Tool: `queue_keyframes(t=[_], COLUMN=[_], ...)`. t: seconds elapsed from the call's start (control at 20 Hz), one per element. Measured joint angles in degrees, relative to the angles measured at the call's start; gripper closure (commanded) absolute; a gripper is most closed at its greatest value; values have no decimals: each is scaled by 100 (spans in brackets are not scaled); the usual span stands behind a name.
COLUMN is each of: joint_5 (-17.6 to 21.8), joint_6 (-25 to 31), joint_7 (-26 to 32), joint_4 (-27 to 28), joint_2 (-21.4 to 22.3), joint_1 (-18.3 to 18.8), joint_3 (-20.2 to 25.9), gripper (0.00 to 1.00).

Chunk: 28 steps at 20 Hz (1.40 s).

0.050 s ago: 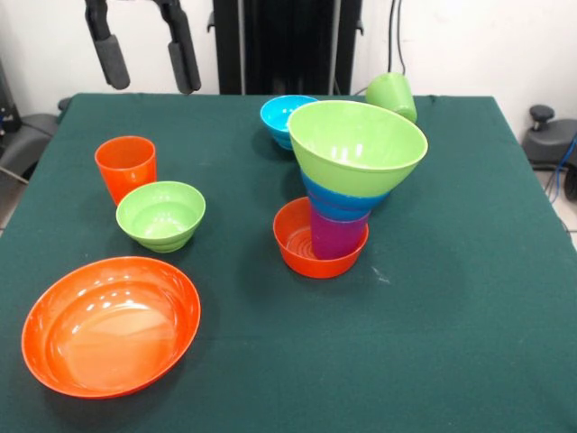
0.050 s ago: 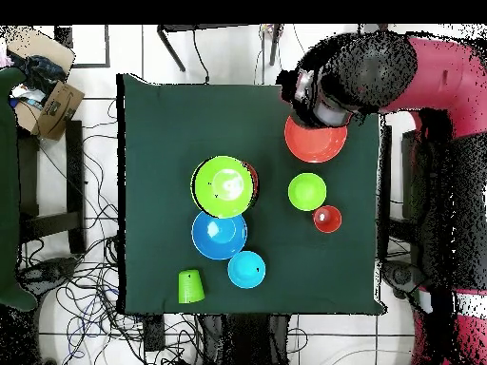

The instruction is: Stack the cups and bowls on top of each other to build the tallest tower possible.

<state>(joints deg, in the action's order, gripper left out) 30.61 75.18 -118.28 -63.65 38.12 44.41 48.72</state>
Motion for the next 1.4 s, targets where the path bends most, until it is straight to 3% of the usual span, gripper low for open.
queue_keyframes(t=[0.4, 1.4], joint_5=[121, 236], joint_6=[162, 164], joint_7=[0, 0], joint_4=[532, 1175], joint_2=[-249, -885], joint_1=[-161, -365], joint_3=[-16, -335], gripper=[0, 0])
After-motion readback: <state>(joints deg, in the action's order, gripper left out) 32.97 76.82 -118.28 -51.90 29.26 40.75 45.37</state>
